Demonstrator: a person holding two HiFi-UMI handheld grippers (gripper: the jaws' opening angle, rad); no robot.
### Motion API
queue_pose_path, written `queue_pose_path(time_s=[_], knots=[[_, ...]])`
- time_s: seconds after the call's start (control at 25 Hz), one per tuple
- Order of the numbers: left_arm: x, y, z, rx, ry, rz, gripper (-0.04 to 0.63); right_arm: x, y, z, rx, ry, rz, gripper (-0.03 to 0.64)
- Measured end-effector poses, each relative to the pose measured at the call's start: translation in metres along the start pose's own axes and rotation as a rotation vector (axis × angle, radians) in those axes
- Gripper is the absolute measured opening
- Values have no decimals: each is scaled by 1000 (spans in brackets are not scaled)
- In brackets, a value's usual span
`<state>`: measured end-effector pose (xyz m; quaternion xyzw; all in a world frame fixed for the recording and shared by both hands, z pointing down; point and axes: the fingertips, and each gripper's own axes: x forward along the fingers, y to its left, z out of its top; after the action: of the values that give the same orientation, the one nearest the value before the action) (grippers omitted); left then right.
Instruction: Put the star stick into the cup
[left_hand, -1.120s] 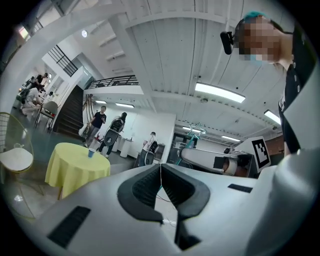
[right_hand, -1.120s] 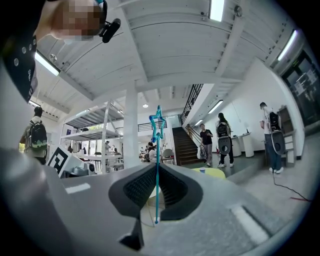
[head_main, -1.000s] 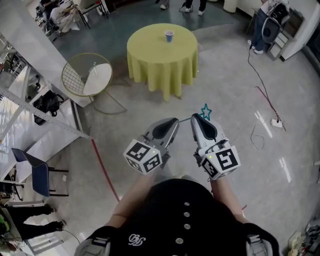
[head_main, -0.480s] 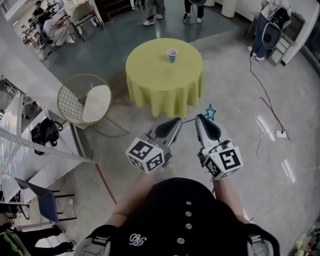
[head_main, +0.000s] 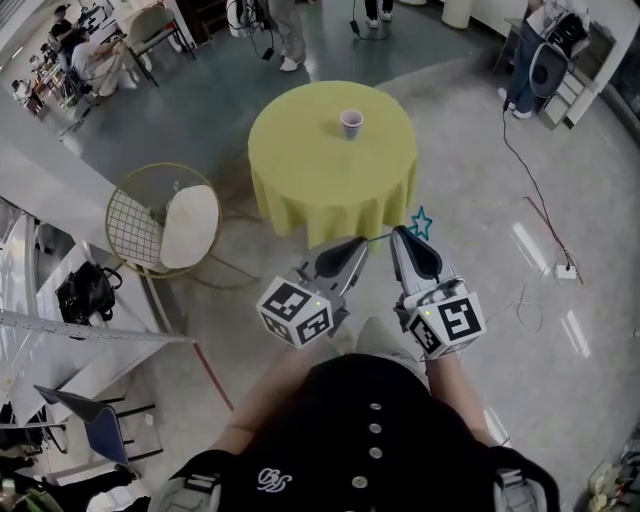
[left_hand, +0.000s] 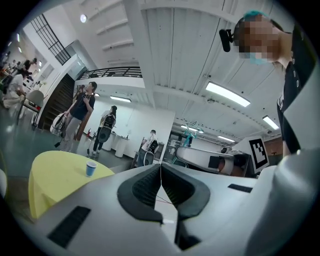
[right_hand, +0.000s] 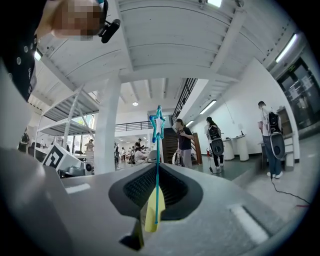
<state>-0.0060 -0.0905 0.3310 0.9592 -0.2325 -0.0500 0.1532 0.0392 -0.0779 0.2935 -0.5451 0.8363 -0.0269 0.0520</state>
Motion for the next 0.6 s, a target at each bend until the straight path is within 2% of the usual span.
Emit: queue_pose_path(time_s=[0.32,0.6], knots=[[30,47,6,-16,4,18,12,47,-34,-8,8,22,-4,15],[67,98,19,-17,-9,65,12,99,-77,-12,13,29,18,15]])
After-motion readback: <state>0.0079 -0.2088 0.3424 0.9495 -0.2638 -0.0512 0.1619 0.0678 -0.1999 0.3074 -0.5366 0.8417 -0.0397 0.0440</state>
